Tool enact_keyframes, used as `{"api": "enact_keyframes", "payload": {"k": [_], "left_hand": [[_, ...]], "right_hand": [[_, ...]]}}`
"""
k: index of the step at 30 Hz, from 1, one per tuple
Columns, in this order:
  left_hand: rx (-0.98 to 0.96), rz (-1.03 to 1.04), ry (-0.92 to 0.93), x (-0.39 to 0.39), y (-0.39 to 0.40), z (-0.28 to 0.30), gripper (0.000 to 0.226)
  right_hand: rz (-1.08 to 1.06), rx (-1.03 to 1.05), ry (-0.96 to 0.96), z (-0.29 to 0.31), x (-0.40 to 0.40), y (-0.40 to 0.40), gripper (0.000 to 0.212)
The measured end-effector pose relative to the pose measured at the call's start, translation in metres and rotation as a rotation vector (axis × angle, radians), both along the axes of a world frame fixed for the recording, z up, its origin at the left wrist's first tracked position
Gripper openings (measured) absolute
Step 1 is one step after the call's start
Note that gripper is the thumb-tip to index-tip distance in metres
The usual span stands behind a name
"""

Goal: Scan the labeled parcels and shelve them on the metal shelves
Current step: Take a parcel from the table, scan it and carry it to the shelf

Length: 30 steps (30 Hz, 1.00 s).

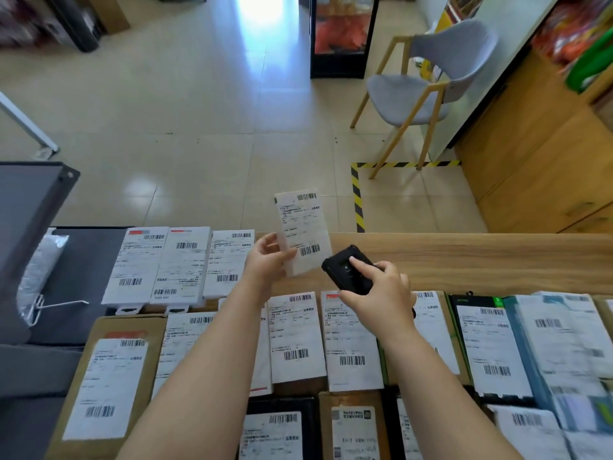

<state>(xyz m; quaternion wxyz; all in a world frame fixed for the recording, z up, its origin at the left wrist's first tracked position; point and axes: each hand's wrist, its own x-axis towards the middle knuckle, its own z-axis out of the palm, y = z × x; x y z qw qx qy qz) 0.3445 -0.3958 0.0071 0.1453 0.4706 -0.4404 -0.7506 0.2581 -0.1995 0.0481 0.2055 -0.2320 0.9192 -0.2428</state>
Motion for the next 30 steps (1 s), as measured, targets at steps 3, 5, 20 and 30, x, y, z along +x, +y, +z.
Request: {"api": "enact_keyframes", "payload": {"k": [3, 5, 20, 30], "left_hand": [[-0.038, 0.082, 0.070, 0.024, 0.000, 0.008, 0.052], [-0.073, 0.104, 0.085, 0.039, -0.001, 0.014, 0.053], [-0.295, 0.394, 0.055, 0.122, 0.041, 0.060, 0.058], [0.143, 0.954, 0.192, 0.279, 0.143, 0.065, 0.043]], "right_hand": [[0.083, 0.072, 0.000, 0.015, 0.015, -0.004, 0.062], [0.128, 0.103, 0.035, 0.022, 0.027, -0.011, 0.062], [0.446, 0.069, 0.075, 0.070, 0.081, 0.008, 0.056], [0.758, -0.207, 0.058, 0.061, 0.180, 0.035, 0.060]]}}
